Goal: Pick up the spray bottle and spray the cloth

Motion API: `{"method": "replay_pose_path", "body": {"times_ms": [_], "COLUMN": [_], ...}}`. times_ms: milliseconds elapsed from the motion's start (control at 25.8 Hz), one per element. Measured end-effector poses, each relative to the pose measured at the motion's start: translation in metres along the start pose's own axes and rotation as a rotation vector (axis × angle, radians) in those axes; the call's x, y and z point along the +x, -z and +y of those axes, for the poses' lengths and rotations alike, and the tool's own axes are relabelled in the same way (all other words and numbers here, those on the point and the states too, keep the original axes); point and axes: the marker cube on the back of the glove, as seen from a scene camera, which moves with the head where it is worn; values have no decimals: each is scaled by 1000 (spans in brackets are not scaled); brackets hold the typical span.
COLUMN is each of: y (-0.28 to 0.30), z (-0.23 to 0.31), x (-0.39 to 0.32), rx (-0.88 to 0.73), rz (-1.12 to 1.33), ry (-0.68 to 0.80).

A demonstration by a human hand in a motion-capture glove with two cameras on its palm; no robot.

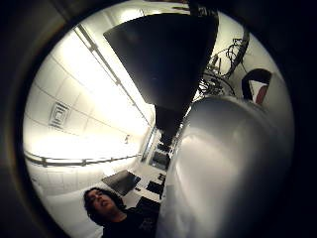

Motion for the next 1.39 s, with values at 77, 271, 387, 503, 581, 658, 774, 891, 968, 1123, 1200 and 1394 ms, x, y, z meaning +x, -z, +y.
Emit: {"method": "replay_pose_path", "body": {"times_ms": [77, 271, 387, 503, 581, 658, 774, 891, 968, 1123, 1200, 1394], "y": [5, 18, 15, 5, -2, -10, -23, -38, -47, -62, -69, -89], "z": [4, 12, 15, 24, 30, 33, 37, 40, 42, 46, 49, 58], "x": [-10, -45, -66, -82, -90, -94, -98, -97, -93, -81, -74, -55], "rx": [-110, -358, -491, -670, -775, -854, -936, -1000, -1034, -1085, -1116, -1166], "rz": [67, 323, 524, 689, 766, 828, 918, 1003, 1056, 1135, 1172, 1254], "ry": [7, 29, 44, 38, 26, 14, -1, -23, -44, -88, -108, -134]}}
